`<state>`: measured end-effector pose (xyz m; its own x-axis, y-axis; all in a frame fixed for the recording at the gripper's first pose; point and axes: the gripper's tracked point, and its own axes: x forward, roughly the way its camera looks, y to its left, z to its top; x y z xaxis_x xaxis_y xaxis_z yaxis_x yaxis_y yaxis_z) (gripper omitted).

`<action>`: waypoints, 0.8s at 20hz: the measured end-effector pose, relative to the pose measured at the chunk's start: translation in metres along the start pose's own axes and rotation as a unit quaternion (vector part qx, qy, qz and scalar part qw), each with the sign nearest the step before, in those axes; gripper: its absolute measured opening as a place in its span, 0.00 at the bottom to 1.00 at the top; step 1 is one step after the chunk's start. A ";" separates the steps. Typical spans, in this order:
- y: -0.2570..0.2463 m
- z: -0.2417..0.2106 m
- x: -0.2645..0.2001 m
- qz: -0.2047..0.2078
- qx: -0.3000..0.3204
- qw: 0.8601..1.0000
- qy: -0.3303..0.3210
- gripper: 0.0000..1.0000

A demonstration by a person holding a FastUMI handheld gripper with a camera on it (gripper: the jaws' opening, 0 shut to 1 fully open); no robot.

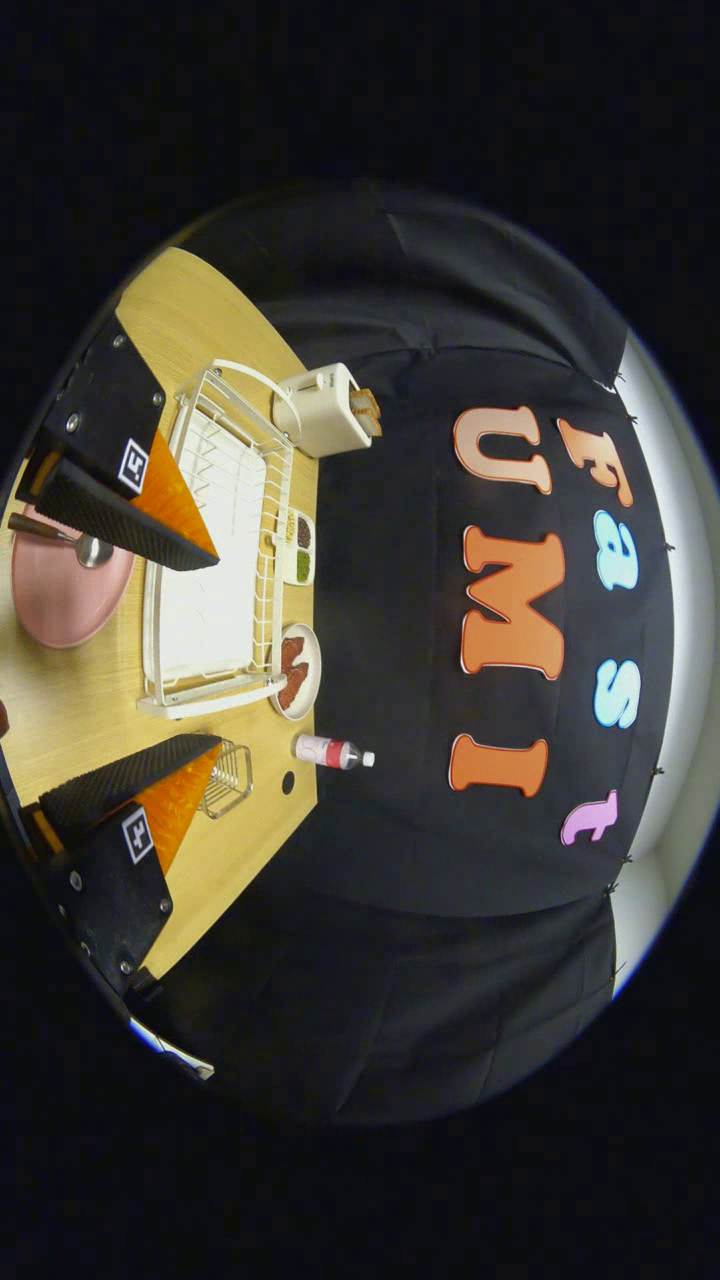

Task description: Take the plate from the dish rack, then take the spoon from the basket and place it into the plate.

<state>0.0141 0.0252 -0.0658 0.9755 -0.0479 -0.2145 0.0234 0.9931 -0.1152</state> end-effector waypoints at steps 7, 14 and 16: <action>-0.071 0.033 0.016 -0.026 0.011 0.999 -0.020 0.98; -0.113 0.043 0.034 -0.015 0.017 1.000 -0.020 0.98; -0.126 0.046 0.039 -0.012 0.013 1.000 -0.024 0.98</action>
<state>0.0597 -0.0971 -0.0153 0.9839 -0.0663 -0.1659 0.0510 0.9942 -0.0948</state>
